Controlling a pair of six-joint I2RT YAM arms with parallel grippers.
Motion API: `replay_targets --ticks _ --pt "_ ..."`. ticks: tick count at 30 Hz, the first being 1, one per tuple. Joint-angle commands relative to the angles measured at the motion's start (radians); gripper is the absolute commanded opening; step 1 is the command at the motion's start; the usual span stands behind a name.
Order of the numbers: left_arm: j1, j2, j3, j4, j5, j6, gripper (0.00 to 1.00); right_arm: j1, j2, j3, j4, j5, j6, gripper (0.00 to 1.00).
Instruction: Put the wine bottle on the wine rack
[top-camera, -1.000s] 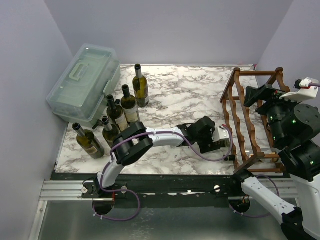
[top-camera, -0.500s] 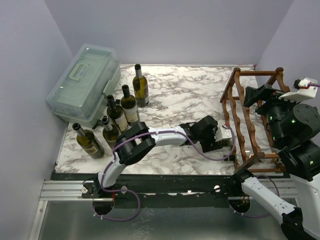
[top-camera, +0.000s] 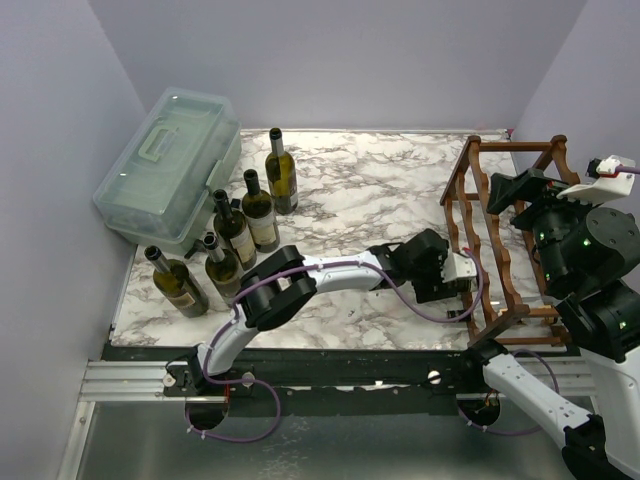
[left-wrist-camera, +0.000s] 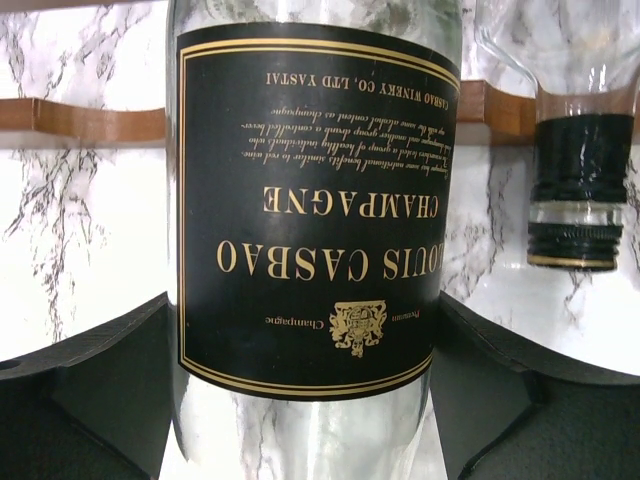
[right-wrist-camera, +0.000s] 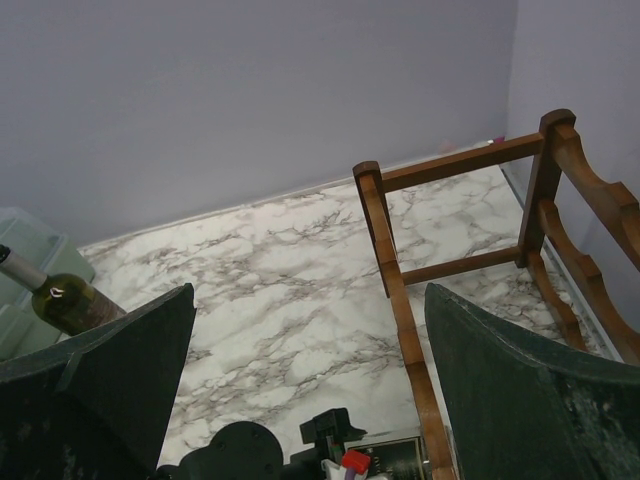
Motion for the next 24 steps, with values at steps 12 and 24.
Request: replay_targets --ticks 12,24 --pt "-0.021 0.11 0.198 0.054 0.084 0.032 0.18 -0.004 0.013 0.016 -0.03 -0.031 0.005 1.0" --pt "-0.018 0.096 0.206 -0.052 0.077 0.022 0.99 -0.005 0.021 0.017 -0.026 -0.053 0.017 1.0"
